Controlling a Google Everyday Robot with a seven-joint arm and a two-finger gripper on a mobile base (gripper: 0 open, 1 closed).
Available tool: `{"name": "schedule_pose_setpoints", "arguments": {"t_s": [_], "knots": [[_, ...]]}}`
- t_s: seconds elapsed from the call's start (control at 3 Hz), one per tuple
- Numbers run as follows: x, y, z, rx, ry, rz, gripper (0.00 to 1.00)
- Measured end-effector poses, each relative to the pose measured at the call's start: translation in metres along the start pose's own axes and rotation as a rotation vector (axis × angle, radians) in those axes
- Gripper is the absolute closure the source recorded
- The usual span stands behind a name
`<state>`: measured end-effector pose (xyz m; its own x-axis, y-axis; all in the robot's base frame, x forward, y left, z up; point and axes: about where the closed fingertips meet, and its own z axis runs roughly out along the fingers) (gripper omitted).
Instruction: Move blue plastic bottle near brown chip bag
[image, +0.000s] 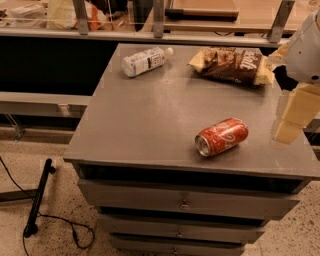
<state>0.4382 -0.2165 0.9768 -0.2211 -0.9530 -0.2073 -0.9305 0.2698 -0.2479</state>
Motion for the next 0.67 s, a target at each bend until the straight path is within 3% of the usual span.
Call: {"name": "schedule_pose_setpoints", "arguments": {"t_s": [0.67], "knots": [[-0.0038,-0.0018,0.0014,0.008,-0.019,0.025,0.00]]}}
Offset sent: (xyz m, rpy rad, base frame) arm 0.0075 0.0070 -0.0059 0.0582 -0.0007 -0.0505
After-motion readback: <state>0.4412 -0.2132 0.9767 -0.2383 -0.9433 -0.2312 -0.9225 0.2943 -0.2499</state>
